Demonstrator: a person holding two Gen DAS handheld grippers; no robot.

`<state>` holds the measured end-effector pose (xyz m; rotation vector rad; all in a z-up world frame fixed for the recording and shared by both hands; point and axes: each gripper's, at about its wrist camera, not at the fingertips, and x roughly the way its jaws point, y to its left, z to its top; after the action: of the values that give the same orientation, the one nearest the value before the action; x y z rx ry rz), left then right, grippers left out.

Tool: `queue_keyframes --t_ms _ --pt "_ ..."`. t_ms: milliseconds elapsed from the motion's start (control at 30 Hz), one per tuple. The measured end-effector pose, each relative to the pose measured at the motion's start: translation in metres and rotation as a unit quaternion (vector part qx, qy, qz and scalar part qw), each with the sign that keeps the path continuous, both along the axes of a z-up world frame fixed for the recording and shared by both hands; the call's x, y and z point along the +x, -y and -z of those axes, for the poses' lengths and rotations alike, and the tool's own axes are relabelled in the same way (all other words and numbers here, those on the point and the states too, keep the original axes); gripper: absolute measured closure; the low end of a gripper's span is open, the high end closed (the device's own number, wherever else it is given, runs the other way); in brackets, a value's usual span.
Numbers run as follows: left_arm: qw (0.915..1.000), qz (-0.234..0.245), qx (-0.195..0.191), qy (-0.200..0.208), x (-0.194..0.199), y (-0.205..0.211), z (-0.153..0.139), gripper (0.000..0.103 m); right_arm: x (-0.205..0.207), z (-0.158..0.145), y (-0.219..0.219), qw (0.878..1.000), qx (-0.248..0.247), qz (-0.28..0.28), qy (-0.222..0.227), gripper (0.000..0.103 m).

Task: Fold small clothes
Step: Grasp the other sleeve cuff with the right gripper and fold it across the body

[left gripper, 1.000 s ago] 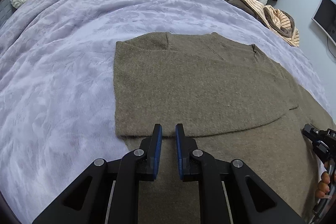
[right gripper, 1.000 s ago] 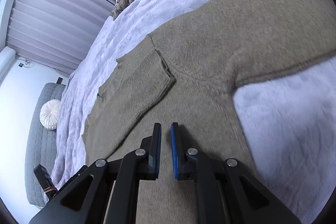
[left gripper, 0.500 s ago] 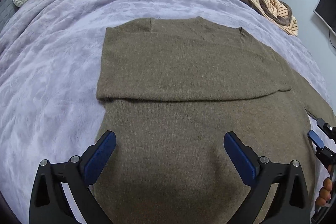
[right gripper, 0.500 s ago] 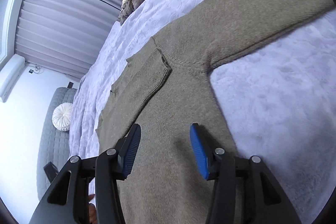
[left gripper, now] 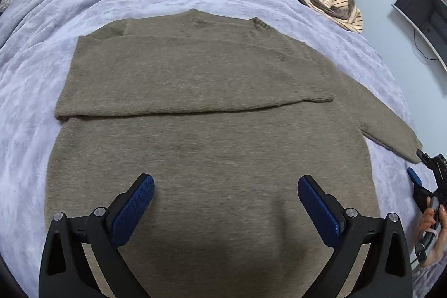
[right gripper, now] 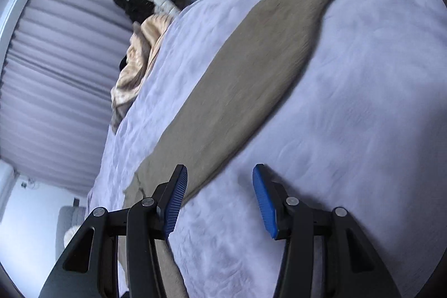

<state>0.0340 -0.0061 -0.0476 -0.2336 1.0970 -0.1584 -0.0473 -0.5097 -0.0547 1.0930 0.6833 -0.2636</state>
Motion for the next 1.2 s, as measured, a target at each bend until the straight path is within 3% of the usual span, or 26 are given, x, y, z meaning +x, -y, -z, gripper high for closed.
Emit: queue_keyframes --t_ms 133,233,400,467,500,533,600,733,967,1067,1200 --pt "0.9996 0.015 -0.006 -0.021 0.009 0.031 0.002 0.0 0.003 -0.001 0.03 0.999 0.007 0.031 0.004 0.05" --pt "0.9992 0.027 0.015 -0.024 0.014 0.052 0.003 0.0 0.013 0.001 0.041 0.999 0.011 0.037 0.004 0.05" --pt "0.9978 0.047 0.004 -0.047 0.026 0.075 0.01 0.0 0.021 0.006 0.05 0.998 0.025 0.055 0.024 0.05" --pt "0.9981 0.046 0.023 -0.034 0.028 0.082 0.008 0.0 0.025 0.007 0.054 0.997 0.031 0.052 0.037 0.051" --pt "0.9981 0.047 0.032 -0.025 0.028 0.083 0.006 0.0 0.027 0.008 0.055 0.997 0.037 0.049 0.045 0.056" --pt "0.9979 0.05 0.04 -0.014 0.029 0.084 0.004 0.0 0.032 0.009 0.055 0.996 0.046 0.047 0.053 0.076" --pt "0.9976 0.05 0.047 0.0 0.03 0.083 0.001 0.0 0.035 0.013 0.057 0.994 0.074 0.038 0.074 0.096" --pt "0.9973 0.04 0.052 0.033 0.032 0.064 -0.01 0.0 0.05 0.001 0.046 0.989 0.083 -0.001 0.122 0.097" --pt "0.997 -0.024 0.048 0.056 0.038 -0.001 -0.018 0.0 0.125 -0.057 -0.056 0.965 0.046 -0.18 0.187 0.096" --pt "0.9959 -0.058 0.038 0.058 0.034 -0.037 -0.016 0.0 0.163 -0.074 -0.138 0.94 0.01 -0.284 0.187 0.096" --pt "0.9931 -0.095 0.039 0.057 0.026 -0.079 -0.009 0.0 0.199 -0.065 -0.265 0.891 -0.025 -0.424 0.159 0.096"
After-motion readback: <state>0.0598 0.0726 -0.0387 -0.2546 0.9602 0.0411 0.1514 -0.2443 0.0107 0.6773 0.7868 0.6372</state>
